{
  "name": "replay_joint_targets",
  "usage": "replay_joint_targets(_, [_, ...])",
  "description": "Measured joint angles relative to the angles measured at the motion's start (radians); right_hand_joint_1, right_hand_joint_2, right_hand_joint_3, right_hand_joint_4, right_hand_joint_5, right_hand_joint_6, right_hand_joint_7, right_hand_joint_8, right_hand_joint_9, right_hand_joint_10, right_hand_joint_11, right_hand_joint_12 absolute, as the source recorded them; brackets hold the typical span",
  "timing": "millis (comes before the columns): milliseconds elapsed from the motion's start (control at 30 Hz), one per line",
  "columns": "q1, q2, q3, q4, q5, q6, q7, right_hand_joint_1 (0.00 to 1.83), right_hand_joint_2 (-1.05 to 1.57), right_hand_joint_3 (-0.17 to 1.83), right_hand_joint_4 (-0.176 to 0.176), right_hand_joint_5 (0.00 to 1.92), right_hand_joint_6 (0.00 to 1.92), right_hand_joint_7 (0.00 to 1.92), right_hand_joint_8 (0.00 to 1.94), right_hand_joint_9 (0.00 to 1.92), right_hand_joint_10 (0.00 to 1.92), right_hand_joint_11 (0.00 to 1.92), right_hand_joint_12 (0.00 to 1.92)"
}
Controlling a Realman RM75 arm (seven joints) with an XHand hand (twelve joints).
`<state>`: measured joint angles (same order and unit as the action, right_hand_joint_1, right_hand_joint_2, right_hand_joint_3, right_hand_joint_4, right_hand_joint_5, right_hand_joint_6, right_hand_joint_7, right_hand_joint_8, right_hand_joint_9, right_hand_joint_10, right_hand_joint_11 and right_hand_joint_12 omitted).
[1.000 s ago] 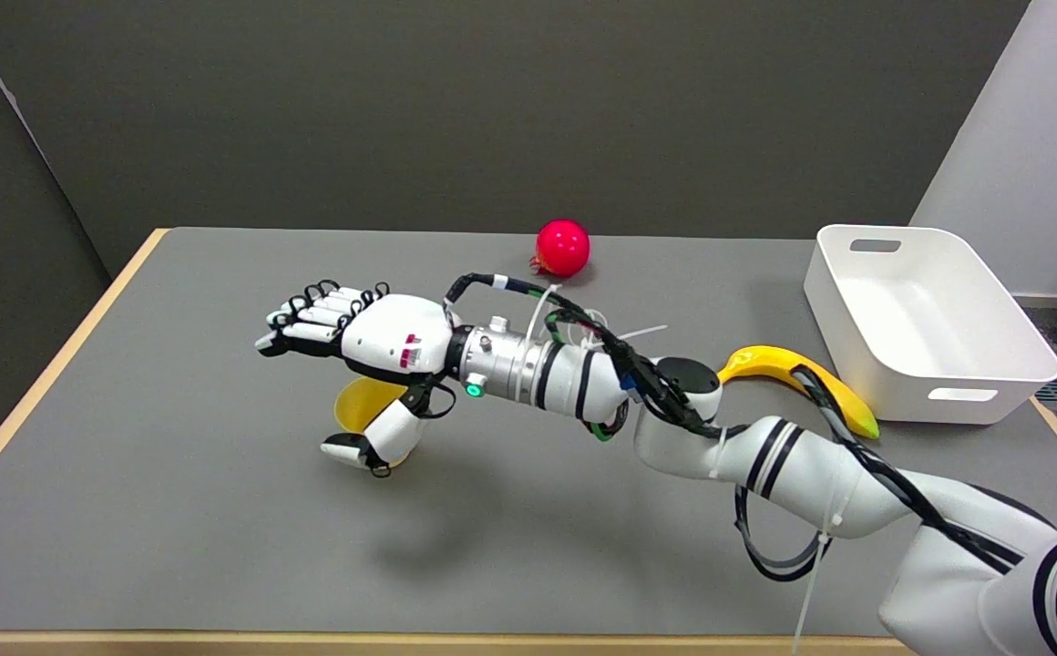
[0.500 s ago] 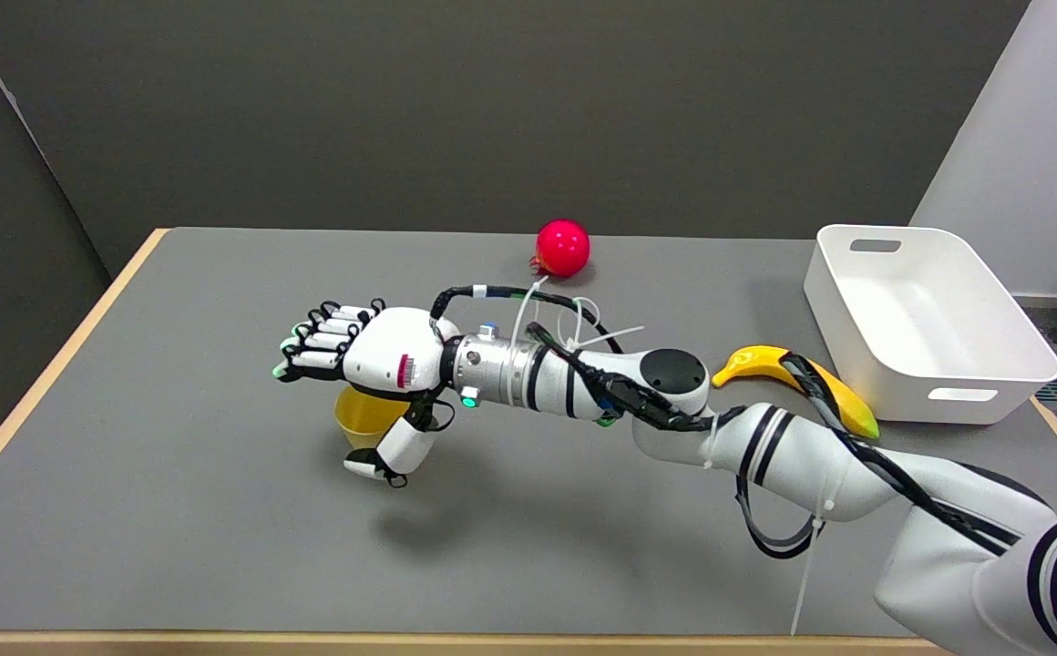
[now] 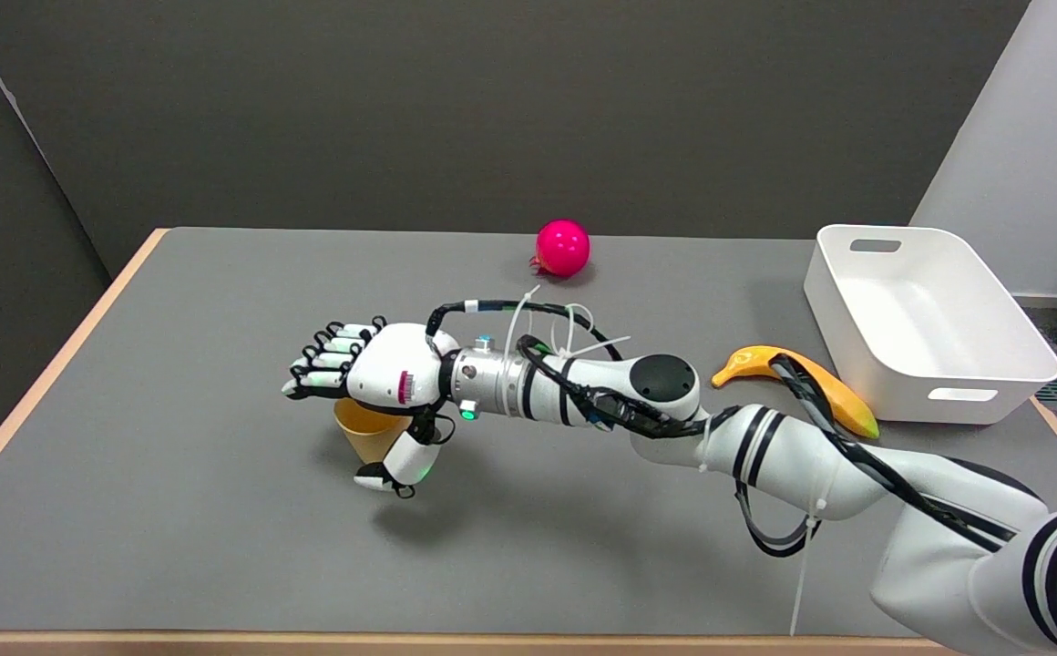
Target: Pick up the yellow cup.
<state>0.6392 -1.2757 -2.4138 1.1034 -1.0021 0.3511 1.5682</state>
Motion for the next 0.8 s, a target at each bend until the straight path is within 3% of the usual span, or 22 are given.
replay_joint_targets(67, [0.000,0.000,-0.003,-0.003,-0.003,-0.001,0.001,0.58,0.64,0.97,-0.002,0.23,0.49,0.30,0.40,0.23,0.74,0.10,1.16])
replay_joint_targets(233, [0.001,-0.001,-0.008,-0.010,-0.012,-0.004,0.004,0.69,0.73,0.88,-0.010,0.35,0.68,0.50,0.54,0.42,0.98,0.31,1.49])
replay_joint_targets(367, [0.002,-0.001,-0.010,-0.013,-0.015,-0.006,0.005,0.74,0.81,0.87,-0.058,0.45,1.07,0.65,0.87,0.60,1.18,0.23,1.91])
replay_joint_targets(433, [0.003,-0.002,-0.011,-0.014,-0.016,-0.008,0.005,0.74,0.83,0.84,-0.065,0.47,1.13,0.66,0.95,0.64,1.21,0.20,1.92])
replay_joint_targets(500, [0.003,-0.002,-0.011,-0.015,-0.016,-0.008,0.005,0.92,1.19,0.34,-0.057,0.58,1.64,0.67,1.28,0.77,1.36,0.06,1.92])
replay_joint_targets(567, [0.003,-0.003,-0.011,-0.016,-0.015,-0.009,0.005,0.93,1.18,0.36,-0.067,0.58,1.65,0.65,1.41,0.76,1.46,0.04,1.92])
replay_joint_targets(633, [0.004,-0.003,-0.011,-0.016,-0.015,-0.009,0.005,0.94,1.13,0.48,-0.088,0.59,1.68,0.51,1.78,0.62,1.88,0.00,1.92])
replay_joint_targets(800, [0.004,-0.002,-0.012,-0.019,-0.018,-0.009,0.004,0.90,0.99,0.80,-0.049,0.62,1.81,0.44,1.94,0.61,1.92,0.00,1.92])
